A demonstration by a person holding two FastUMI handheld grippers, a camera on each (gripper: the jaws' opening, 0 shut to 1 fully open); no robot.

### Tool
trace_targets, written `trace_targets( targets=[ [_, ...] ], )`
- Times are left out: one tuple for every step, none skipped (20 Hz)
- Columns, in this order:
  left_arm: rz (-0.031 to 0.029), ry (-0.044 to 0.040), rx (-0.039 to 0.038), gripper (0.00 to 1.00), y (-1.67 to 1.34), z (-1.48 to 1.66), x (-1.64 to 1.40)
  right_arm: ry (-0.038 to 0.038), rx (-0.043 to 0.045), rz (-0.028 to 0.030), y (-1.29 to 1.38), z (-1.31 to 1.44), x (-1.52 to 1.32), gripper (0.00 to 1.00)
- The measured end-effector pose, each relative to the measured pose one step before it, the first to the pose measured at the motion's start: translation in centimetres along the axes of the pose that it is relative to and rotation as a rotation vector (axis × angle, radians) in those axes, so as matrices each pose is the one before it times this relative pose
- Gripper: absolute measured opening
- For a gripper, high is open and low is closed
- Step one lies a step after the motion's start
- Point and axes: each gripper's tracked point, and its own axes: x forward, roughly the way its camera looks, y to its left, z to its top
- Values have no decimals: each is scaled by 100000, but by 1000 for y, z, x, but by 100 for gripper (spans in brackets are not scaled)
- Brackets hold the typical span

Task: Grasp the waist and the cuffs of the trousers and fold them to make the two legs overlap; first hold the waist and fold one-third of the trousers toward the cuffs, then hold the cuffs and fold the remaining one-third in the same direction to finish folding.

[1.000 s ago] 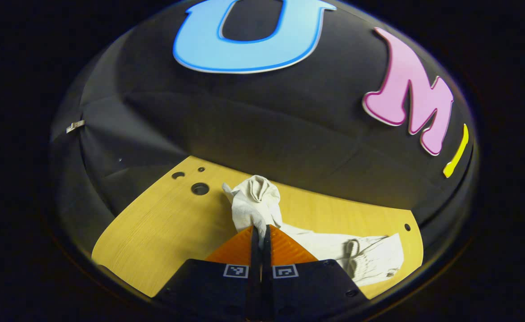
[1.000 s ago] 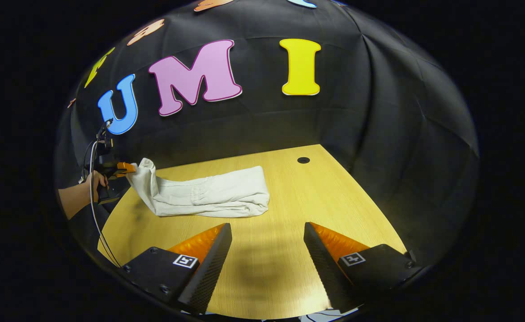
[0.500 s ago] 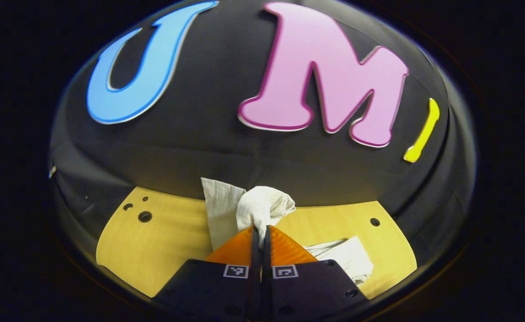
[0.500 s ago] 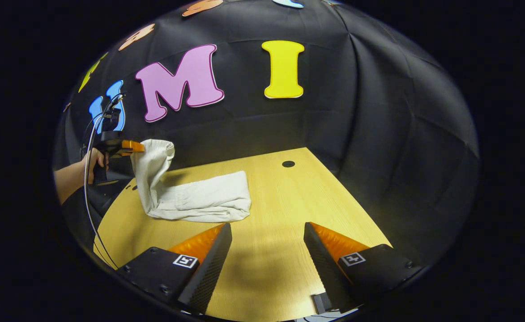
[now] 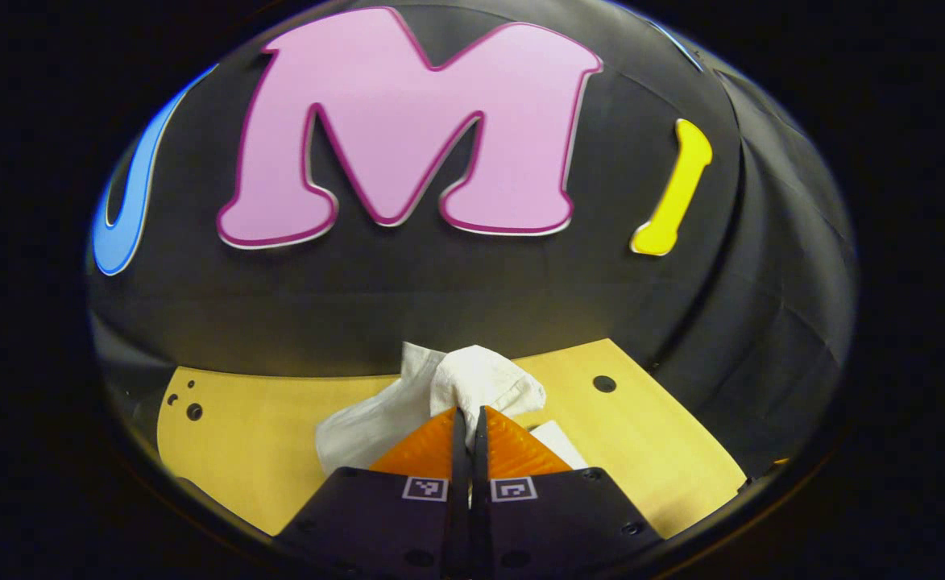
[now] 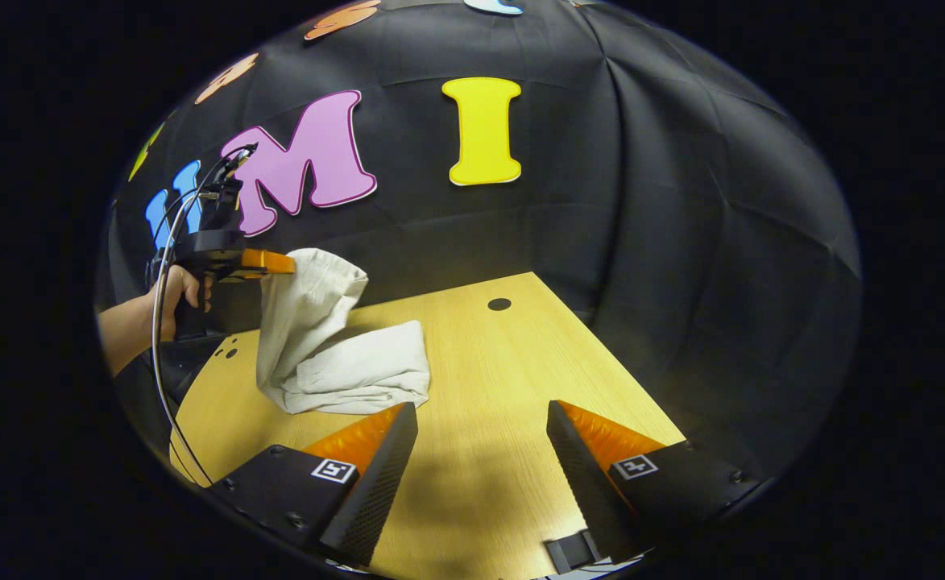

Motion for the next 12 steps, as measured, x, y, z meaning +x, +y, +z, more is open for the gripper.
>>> trace_targets(
  targets=[
    [-1495, 454, -268, 5, -1393, -404, 412, 19, 96, -303, -89, 54, -18, 99],
    [-1533, 814, -547, 5, -1435, -504, 384, 135, 254, -233, -40, -86, -13, 99],
    [-1254, 607, -801, 5, -1132, -455, 396, -47, 350, -271, -107, 39, 5, 99],
    [-1293, 701, -1075, 5, -1032, -551, 216, -155, 317, -288, -124, -44, -94, 99],
    [-1456, 682, -1578, 5, -958, -594, 129, -203, 216, -341, -64, 45, -31, 99],
    [-1329, 984, -1653, 5, -925, -724, 372, -137, 233, -462, -95, -57, -36, 99],
    [-865, 896, -1115, 5, -752, -694, 287, 2, 209, -142, 1, 10, 33, 99],
    [-277, 917, -452, 5, -626, -751, 461, 95, 256, -240, -28, -71, -41, 99],
    [174, 973, 336, 5, -423, -688, 283, 251, 88, 57, 59, -17, -36, 99],
    [438, 1320, 585, 5, -377, -933, 466, 213, 1, 72, -28, -32, -21, 99],
    [22, 1759, 410, 5, -356, -831, 274, 242, -105, 207, 55, -7, 12, 99],
    [-84, 1879, 186, 6, -383, -900, 467, 214, -109, 413, 35, 12, 30, 99]
  ],
)
